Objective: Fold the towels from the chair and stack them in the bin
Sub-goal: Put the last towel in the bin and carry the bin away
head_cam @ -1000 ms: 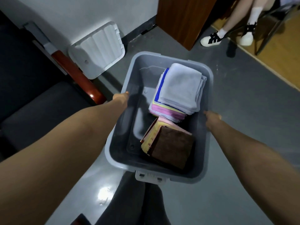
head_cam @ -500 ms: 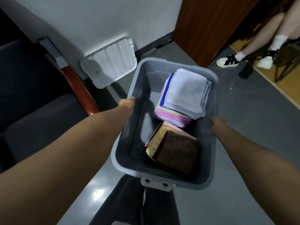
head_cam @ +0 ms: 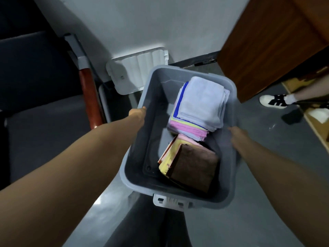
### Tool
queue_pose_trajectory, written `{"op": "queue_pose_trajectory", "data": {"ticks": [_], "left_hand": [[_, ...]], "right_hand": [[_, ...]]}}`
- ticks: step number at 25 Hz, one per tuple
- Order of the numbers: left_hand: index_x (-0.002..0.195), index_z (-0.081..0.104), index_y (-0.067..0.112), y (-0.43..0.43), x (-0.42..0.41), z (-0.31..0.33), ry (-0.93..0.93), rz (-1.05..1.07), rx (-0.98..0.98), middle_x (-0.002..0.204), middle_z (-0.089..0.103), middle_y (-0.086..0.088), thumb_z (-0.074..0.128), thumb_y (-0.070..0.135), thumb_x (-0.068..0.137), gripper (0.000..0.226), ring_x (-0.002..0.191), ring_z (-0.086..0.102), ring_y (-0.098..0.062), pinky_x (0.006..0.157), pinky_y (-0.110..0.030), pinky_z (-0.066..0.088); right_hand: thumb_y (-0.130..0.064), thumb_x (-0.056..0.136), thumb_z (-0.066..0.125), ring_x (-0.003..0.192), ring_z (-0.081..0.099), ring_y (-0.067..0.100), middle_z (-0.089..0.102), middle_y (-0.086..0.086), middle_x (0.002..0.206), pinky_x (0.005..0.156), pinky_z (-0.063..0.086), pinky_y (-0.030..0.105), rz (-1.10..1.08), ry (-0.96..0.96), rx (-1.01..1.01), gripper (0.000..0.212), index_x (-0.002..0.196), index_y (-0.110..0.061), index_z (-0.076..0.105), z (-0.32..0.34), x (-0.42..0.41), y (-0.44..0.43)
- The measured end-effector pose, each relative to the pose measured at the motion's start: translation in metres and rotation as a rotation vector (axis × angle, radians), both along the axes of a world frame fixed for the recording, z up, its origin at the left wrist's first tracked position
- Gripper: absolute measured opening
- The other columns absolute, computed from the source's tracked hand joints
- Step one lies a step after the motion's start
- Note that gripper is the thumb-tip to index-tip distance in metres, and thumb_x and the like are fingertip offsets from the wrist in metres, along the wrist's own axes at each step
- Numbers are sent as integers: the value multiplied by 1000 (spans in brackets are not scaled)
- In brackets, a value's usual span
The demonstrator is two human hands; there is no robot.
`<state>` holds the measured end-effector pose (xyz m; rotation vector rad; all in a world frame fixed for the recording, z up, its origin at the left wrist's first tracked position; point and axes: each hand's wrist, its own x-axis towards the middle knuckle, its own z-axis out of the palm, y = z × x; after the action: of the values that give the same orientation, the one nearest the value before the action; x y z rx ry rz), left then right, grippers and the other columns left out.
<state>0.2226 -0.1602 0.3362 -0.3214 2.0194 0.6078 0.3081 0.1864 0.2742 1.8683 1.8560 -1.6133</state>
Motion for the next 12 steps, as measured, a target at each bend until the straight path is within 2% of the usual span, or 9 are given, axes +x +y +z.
{"op": "queue_pose_trajectory", "data": {"ticks": [1, 2, 3, 5, 7, 9, 10, 11, 12], "left_hand": [[151, 11, 9, 4, 2, -3, 160, -174, -167, 158, 3, -5, 16, -10, 95, 59, 146, 9, -19, 103, -15, 37], [151, 8, 12, 10, -4, -9, 289, -383, -214, 158, 1, -3, 37, 3, 98, 61, 145, 10, -20, 108, -22, 34], [151, 7, 13, 10, -14, -8, 327, -516, -305, 158, 1, -2, 43, 9, 98, 64, 145, 11, -20, 109, -24, 33], [151, 10, 14, 10, -38, -12, 291, -435, -344, 158, 3, -2, 43, 14, 99, 62, 145, 12, -19, 105, -18, 36], [150, 17, 12, 12, -53, 4, 221, -319, -339, 158, 8, -4, 42, 18, 100, 56, 144, 18, -19, 90, -7, 44], [151, 15, 11, 16, -70, 7, 302, -356, -339, 159, 6, -5, 43, 15, 100, 59, 144, 18, -19, 92, -12, 44], [150, 16, 12, 15, -81, 6, 273, -338, -391, 158, 8, -5, 43, 15, 100, 57, 144, 18, -19, 90, -10, 45], [150, 17, 13, 13, -89, 9, 194, -234, -341, 158, 11, -5, 42, 15, 100, 56, 144, 19, -20, 87, -9, 46], [150, 14, 13, 10, -99, 3, 192, -241, -287, 158, 8, -4, 43, 12, 99, 59, 144, 16, -19, 93, -11, 44]], "right_hand": [[-14, 84, 59, 73, 54, 26, 61, 11, 107, 69, 48, 36, -16, -1, -42, 15, 96, -5, 58, -12, -12, 12], [-18, 79, 62, 73, 57, 27, 62, 12, 107, 70, 51, 36, 1, -18, -90, 27, 101, -2, 60, -34, -27, 34], [-23, 73, 66, 75, 60, 28, 64, 12, 105, 72, 54, 37, 27, -36, -105, 42, 107, 0, 62, -48, -39, 48], [-26, 68, 71, 80, 62, 29, 64, 8, 106, 62, 52, 34, 105, -41, -111, 50, 113, -4, 63, -73, -75, 68], [-24, 69, 72, 85, 61, 29, 64, 6, 113, 55, 46, 32, 111, -37, -110, 51, 115, -3, 62, -50, -101, 52], [-14, 73, 73, 93, 60, 28, 62, 11, 117, 65, 50, 35, 69, 13, -88, 51, 118, 3, 60, -2, -123, 19], [-10, 78, 71, 97, 59, 26, 61, 11, 117, 72, 52, 36, 70, 18, -59, 47, 119, 6, 57, 5, -137, 11], [-8, 83, 66, 103, 58, 26, 59, 12, 122, 79, 52, 36, 74, 15, -77, 44, 123, 7, 55, 16, -148, 5], [-7, 88, 60, 111, 56, 27, 56, 14, 128, 87, 50, 35, 83, 5, -51, 42, 127, 7, 52, 12, -162, 3]]}}
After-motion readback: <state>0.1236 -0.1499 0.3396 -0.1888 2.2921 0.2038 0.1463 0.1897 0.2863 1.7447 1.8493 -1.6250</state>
